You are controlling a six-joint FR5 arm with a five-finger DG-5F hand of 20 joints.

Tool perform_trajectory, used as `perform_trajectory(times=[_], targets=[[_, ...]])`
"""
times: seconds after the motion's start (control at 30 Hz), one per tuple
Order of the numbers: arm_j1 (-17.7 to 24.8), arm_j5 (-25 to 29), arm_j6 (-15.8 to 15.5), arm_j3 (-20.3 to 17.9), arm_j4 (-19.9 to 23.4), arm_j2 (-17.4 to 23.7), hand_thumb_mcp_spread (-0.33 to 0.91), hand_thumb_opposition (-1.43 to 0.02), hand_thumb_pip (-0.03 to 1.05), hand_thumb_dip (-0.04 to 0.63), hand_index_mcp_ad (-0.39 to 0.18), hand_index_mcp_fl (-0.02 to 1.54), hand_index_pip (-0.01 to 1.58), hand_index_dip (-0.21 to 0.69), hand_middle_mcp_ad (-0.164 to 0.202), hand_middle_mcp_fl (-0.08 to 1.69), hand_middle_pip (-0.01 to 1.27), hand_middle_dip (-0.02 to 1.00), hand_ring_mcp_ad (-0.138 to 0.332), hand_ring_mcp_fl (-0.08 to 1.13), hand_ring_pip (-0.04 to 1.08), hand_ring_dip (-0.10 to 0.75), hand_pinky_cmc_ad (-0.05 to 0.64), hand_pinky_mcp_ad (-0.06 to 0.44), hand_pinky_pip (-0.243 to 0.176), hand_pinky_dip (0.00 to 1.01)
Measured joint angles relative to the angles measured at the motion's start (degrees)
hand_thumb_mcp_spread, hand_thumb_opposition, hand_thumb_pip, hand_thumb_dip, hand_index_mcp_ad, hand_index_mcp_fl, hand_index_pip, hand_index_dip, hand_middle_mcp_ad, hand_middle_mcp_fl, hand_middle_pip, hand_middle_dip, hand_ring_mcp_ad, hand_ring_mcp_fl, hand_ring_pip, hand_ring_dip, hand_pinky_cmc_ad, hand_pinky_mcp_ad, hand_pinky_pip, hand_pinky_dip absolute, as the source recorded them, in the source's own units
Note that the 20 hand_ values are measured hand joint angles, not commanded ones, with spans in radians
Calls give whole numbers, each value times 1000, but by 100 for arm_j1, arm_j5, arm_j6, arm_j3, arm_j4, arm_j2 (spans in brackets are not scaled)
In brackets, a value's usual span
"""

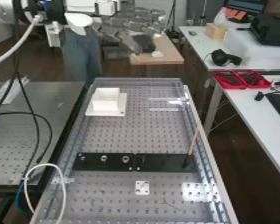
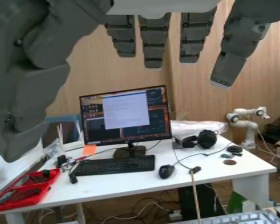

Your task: Grab the larger nut and place it in the white container

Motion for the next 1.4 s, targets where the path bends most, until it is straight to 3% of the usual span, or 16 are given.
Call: perform_trajectory(times=[0.43,0.6,1.0,1.2,1.4], targets=[[-56,616,61,-946,461,227,188,-756,559,75,-7,37,86,-40,86,37,138,230,188,-2,101,126,396,344,-106,649],[-79,910,70,-1458,870,320,192,-775,618,94,-14,54,117,-56,82,56,138,230,187,-2,101,124,396,344,-106,646],[61,1767,153,-2148,1513,223,250,-806,646,126,-70,56,579,-86,86,56,141,230,190,-2,99,127,393,344,-106,663],[-181,1601,278,-2303,1717,109,262,-813,646,126,-87,54,899,-87,87,61,141,234,190,-2,96,127,396,344,-106,663],[-631,1095,310,-2508,2294,-210,283,-819,646,126,-106,54,1089,-89,84,9,141,234,188,-2,94,127,393,344,-105,663]])
